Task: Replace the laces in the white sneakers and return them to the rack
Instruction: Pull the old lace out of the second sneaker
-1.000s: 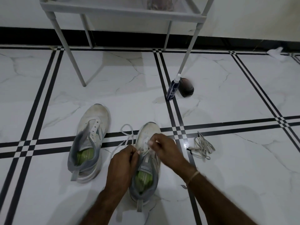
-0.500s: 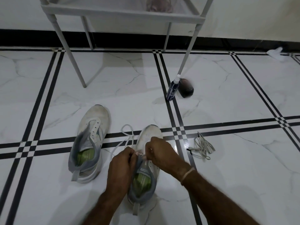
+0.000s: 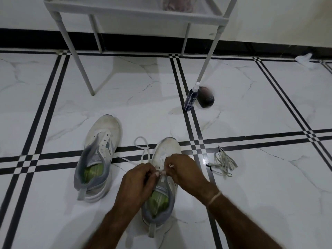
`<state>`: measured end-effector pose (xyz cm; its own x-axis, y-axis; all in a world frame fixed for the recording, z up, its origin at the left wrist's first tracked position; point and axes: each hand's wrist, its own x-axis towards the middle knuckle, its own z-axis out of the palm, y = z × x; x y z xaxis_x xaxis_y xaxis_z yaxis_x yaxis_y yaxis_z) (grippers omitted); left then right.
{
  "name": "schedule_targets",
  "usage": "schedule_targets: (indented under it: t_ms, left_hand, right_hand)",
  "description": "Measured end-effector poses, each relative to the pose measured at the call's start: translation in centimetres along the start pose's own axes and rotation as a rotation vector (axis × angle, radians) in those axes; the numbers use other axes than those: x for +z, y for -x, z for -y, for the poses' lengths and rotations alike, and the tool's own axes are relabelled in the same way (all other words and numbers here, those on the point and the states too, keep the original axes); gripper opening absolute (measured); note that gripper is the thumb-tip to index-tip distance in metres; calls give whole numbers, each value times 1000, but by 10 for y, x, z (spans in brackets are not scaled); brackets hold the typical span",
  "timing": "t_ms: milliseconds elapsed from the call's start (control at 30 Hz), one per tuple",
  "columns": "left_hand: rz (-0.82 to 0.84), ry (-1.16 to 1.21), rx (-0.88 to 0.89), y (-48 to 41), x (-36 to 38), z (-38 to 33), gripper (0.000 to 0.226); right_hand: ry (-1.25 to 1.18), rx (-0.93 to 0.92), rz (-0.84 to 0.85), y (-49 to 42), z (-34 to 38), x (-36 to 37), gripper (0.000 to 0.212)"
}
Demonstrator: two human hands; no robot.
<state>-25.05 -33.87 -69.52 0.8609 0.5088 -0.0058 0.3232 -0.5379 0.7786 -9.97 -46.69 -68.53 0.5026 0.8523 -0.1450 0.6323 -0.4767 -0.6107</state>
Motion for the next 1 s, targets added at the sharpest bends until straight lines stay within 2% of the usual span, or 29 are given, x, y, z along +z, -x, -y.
schedule_targets:
  t_ms: [33,67,167,200,233,300,433,467,533,633,700,733,833,867,900,967,1000]
  left_hand:
    - [-8,19,-11,0,0,-1,21]
    - [-13,39,-24,0,-1,-2,23]
    - [-38,82,-61,0,-5,0,28]
    - [-39,92,-76,1,-6,2,27]
    - [-35,94,-88,1,-5,3,25]
    - [-25,88,-103,2,-3,3,20]
    - [-13,96,-111,1,0,0,17]
    - [-7,95,-113,0,0,1,17]
    - [2,102,-116,-1,1,1,17]
    - [7,109,-114,0,1,1,17]
    - [15,113,-110,0,1,1,18]
    - [21,116,-108,0,1,1,18]
    - [30,116,-101,-1,-2,0,18]
    - [32,107,-102,-1,-2,0,18]
    - [34,86,-96,-1,-3,1,17]
    - [39,43,-80,-2,-1,-1,15]
    - [33,38,-70,-2,-1,-2,12]
  right_hand:
    - [-101,-1,-55,0,0,4,16]
    - [-328,60,-107,2,0,3,19]
    - [-1335,381,-227,7,4,-10,31]
    - [-1517,463,-227,9,4,-13,30]
    - [-1569,510,-207,13,3,-16,27]
    - [-1378,490,-131,14,1,-21,24]
    - [-427,116,-4,7,-9,-18,19]
    - [-272,58,28,5,-10,-15,22]
    - [-173,16,39,3,-10,-9,31]
    - [-62,-124,-26,-4,-13,1,21]
    - [-213,-109,-118,-5,-13,2,9]
    - [-427,10,-164,-4,-10,-1,14]
    - [-1311,496,-297,-1,-4,-13,22]
    - [-1464,593,-337,-1,-5,-18,21]
    - [-1594,665,-372,-1,-5,-23,21]
    - [-1761,693,-442,-2,-12,-35,22]
    - [-1677,681,-441,-3,-15,-38,19]
